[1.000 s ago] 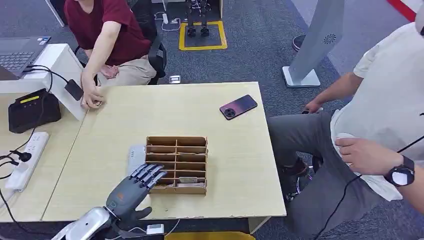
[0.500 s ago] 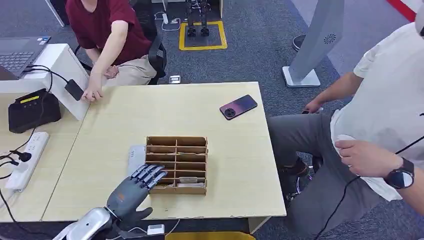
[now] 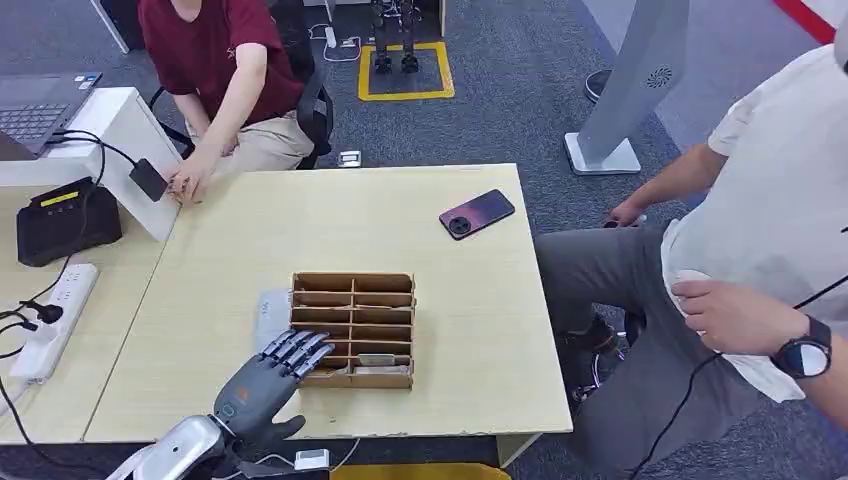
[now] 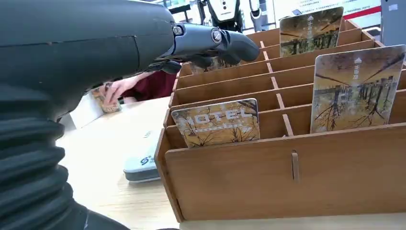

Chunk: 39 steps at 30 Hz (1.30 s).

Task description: Pass the card to the sensor for recognition and then transmit it.

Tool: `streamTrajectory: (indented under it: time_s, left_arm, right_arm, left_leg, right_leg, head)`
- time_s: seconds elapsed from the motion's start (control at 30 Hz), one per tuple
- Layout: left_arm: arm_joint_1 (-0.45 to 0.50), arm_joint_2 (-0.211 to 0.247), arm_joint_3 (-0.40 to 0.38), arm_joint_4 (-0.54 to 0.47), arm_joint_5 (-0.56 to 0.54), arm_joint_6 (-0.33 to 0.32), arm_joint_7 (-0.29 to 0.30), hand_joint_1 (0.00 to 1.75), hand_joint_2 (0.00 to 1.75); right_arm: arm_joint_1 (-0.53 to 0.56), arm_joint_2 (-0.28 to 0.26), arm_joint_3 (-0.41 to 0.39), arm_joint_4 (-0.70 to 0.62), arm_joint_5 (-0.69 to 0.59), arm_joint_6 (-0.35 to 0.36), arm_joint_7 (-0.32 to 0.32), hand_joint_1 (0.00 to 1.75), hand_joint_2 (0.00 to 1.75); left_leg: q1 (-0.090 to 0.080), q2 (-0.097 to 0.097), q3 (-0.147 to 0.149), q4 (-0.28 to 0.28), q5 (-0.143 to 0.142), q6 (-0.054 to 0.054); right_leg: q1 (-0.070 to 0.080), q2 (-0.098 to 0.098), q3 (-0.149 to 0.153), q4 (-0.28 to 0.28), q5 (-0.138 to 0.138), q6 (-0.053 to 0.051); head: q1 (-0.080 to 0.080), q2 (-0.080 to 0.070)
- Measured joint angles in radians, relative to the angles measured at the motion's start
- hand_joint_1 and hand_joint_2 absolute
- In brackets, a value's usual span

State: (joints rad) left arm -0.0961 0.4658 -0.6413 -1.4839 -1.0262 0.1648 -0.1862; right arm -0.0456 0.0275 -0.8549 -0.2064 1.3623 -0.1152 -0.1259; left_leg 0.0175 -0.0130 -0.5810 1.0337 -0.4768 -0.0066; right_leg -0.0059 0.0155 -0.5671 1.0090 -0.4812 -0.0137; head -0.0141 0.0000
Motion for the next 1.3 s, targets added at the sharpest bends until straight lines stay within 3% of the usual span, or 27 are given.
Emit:
streamTrajectory:
  time_s: [1.17, 1.2, 1.3]
  left_arm:
    - [0.000, 0.000, 0.000, 0.000, 0.000, 0.000, 0.000, 0.00, 1.75]
    - [0.000, 0.000, 0.000, 0.000, 0.000, 0.000, 0.000, 1.75, 1.75]
    - [0.000, 0.000, 0.000, 0.000, 0.004, -0.002, 0.000, 1.75, 1.75]
  right_arm:
    - [0.000, 0.000, 0.000, 0.000, 0.000, 0.000, 0.000, 0.00, 0.00]
    - [0.000, 0.000, 0.000, 0.000, 0.000, 0.000, 0.000, 0.00, 0.00]
    - [0.000, 0.000, 0.000, 0.000, 0.001, 0.000, 0.000, 0.00, 0.00]
  left_leg:
    - [0.000, 0.000, 0.000, 0.000, 0.000, 0.000]
    - [0.000, 0.000, 0.000, 0.000, 0.000, 0.000]
    - [0.000, 0.000, 0.000, 0.000, 0.000, 0.000]
  right_leg:
    - [0.000, 0.000, 0.000, 0.000, 0.000, 0.000]
    - [0.000, 0.000, 0.000, 0.000, 0.000, 0.000]
    - [0.000, 0.000, 0.000, 0.000, 0.000, 0.000]
  head:
    - [0.000, 0.000]
    - [0.000, 0.000]
    - [0.000, 0.000]
